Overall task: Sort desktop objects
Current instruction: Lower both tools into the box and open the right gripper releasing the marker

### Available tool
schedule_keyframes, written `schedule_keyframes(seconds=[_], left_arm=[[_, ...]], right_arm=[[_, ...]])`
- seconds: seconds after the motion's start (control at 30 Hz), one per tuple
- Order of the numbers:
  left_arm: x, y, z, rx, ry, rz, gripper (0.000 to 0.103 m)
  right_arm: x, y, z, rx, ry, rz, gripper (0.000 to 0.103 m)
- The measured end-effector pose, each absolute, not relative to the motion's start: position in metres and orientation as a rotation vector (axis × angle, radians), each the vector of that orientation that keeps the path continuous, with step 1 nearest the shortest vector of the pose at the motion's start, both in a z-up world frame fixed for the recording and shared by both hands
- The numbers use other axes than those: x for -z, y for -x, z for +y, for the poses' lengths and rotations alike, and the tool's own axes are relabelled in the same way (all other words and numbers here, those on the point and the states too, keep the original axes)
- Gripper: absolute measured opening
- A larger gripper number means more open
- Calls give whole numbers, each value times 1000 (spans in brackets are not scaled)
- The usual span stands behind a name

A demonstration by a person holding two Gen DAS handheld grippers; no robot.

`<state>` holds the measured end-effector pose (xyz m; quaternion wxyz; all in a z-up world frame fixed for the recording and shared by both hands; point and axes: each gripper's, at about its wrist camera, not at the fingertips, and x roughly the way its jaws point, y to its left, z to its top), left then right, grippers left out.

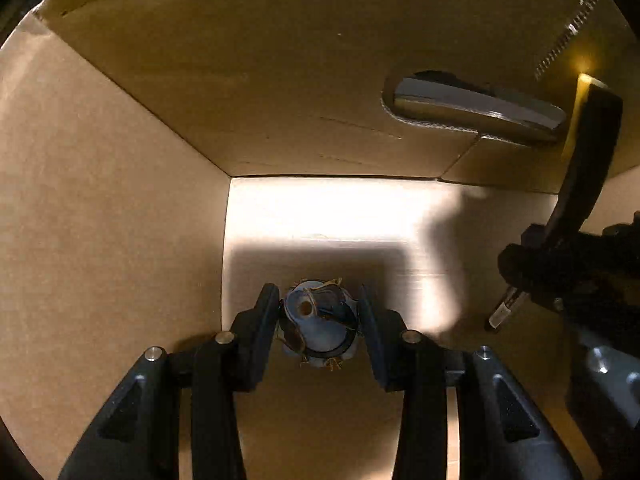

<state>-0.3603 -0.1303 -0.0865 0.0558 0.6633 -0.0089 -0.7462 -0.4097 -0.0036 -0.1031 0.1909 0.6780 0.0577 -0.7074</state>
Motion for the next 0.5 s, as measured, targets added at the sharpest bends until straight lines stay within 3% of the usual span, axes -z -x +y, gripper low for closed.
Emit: schedule_keyframes(seconds=[0.3,0.5], left_arm=[[67,357,-129,2248,-2001,9,42],[17,341,-115,2360,-1905,-37,45]], right_arm=[[72,387,5,2007,-1807,186,26],[42,368,15,2050,-1714,203,27]])
